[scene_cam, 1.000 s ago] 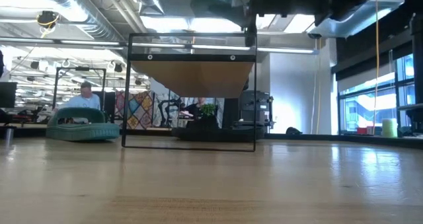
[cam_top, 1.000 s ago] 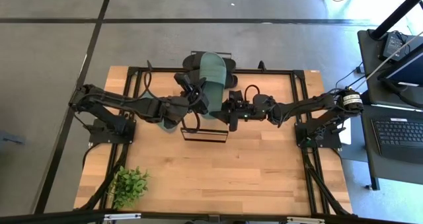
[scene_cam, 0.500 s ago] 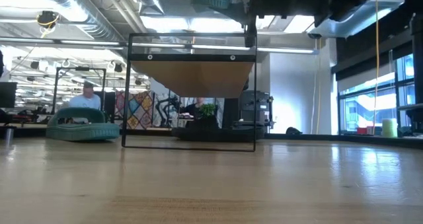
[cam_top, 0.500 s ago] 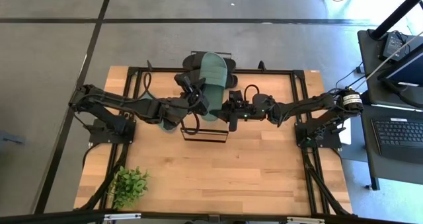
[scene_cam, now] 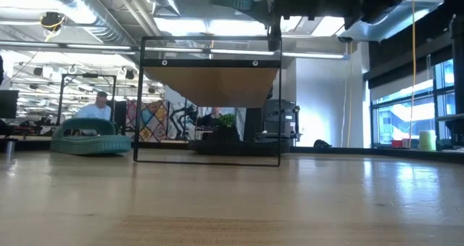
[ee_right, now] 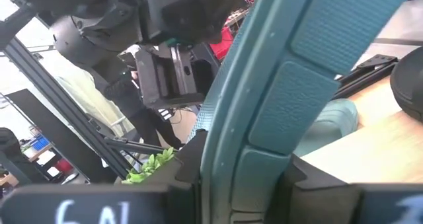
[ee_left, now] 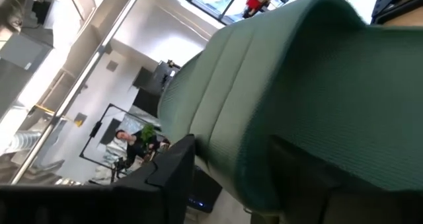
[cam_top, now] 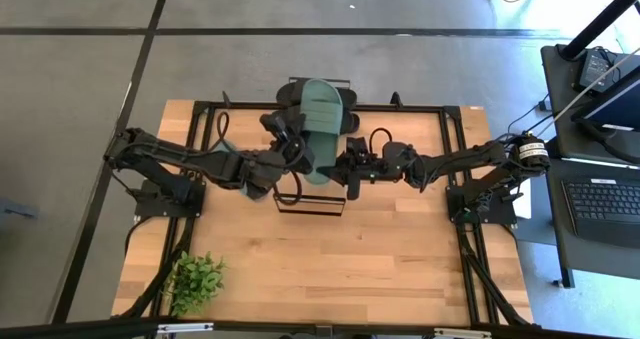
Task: Pick and place slides into the shelf
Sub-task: Put the green slipper under the shelf
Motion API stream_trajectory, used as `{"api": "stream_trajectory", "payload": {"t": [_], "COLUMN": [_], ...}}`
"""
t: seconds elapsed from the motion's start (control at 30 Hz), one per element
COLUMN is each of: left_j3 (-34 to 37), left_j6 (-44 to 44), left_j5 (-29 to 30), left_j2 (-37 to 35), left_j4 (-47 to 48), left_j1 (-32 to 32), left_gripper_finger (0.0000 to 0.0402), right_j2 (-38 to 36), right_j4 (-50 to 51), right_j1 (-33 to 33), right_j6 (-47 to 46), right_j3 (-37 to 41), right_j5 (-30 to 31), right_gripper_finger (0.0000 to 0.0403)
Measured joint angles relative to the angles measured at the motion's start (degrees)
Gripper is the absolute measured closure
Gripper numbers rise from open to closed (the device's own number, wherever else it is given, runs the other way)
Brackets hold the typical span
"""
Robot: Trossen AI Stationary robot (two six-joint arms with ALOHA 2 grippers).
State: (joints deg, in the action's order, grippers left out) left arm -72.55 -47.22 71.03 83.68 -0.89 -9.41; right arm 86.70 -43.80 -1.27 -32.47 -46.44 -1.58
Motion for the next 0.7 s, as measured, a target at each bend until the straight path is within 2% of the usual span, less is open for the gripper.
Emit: {"api": "stream_trajectory", "payload": {"t": [0.33,0.7], "left_j3": [-0.1,0.0], "left_j6": [2.3,9.4], "left_j5": [1.9,12.2], "left_j2": [-0.7,-1.3], "left_j4": [2.4,9.5], "left_j1": [-5.5,-9.4], "left_gripper_finger": [0.0214,0.0212], "right_j2": [-0.1,-0.5], "right_j4": [-0.2,-5.6], "right_j1": [-3.0,-6.0], "right_j6": [0.2,-0.2], "right_j3": [0.0,-0.3], "right_j5": [-1.0,-4.1], "right_gripper_finger": [0.0310,0.0310]}}
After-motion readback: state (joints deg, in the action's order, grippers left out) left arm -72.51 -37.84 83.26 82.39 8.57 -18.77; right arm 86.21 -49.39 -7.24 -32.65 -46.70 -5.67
